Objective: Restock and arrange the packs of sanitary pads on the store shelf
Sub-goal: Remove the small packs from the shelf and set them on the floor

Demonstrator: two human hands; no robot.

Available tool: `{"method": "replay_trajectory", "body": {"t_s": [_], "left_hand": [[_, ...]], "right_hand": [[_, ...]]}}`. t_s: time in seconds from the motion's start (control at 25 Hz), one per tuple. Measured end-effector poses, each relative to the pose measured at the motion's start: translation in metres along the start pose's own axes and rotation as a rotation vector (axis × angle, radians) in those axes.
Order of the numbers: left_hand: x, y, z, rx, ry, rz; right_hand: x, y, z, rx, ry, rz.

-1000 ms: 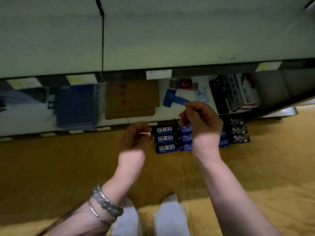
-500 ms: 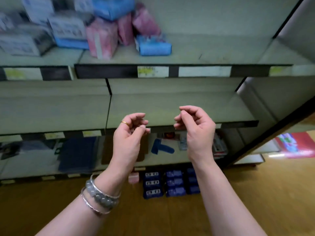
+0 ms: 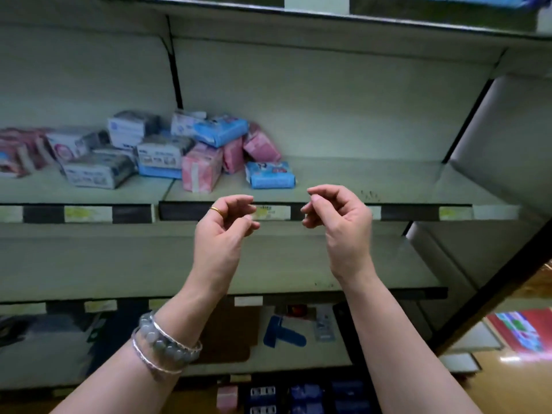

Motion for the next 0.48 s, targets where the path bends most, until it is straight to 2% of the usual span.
{"method": "replay_trajectory", "body": {"t_s": [0.36, 0.48], "left_hand": [[0.013, -0.120, 0.086, -0.066, -0.024, -0.001], [0.024, -0.150, 0.120, -0.109, -0.051, 0.030]], "right_hand": [[-0.070, -0.127, -0.071, 0.093, 0.167, -0.127], [-0.098, -0.166, -0.105, 0.147, 0.335, -0.128]]}}
Point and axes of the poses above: each hand's wrist, its own y-axis away from the middle knuckle, its own z-axis out of the back of the hand, x = y × z, the point moved 10 cm from there along -y, towards the middle knuckle, and after that the axes turned 13 degrees about x, right-handed, at the moved point
